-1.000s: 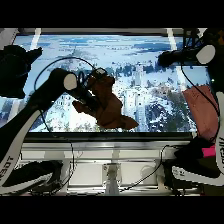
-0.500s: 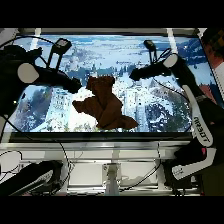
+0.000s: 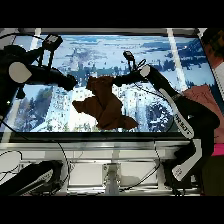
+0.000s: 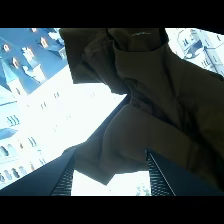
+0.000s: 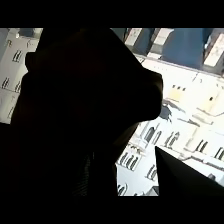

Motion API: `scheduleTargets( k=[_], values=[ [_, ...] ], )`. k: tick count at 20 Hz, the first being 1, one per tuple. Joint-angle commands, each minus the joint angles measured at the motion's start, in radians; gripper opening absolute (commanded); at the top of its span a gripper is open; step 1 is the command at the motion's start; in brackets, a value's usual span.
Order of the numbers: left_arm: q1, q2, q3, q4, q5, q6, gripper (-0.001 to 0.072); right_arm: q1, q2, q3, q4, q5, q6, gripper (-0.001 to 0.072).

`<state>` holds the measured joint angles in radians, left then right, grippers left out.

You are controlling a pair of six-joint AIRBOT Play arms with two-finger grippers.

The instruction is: Fold the clothes and pants, and hang the long-sleeved shirts on hangers.

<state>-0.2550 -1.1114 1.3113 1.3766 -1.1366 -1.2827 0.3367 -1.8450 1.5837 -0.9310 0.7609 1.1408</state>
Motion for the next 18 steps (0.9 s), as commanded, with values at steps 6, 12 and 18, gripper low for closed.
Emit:
scheduleTargets(
  k=[6,12,18],
  values=[
    [0.002,-0.033,-0.002,0.0,0.0,0.0,0.0467,-0.008,-0.099,0.178,-0.072,0.095,0.101,0.0444],
    [0.001,-0.049,-0.002,0.0,0.0,0.0,0.0467,-0.01,-0.167,0.178,0.031,0.201,0.122,0.0444],
    [0.001,-0.05,-0.002,0.0,0.0,0.0,0.0467,-0.01,-0.22,0.179,0.065,0.058,0.263,0.0374]
  ],
)
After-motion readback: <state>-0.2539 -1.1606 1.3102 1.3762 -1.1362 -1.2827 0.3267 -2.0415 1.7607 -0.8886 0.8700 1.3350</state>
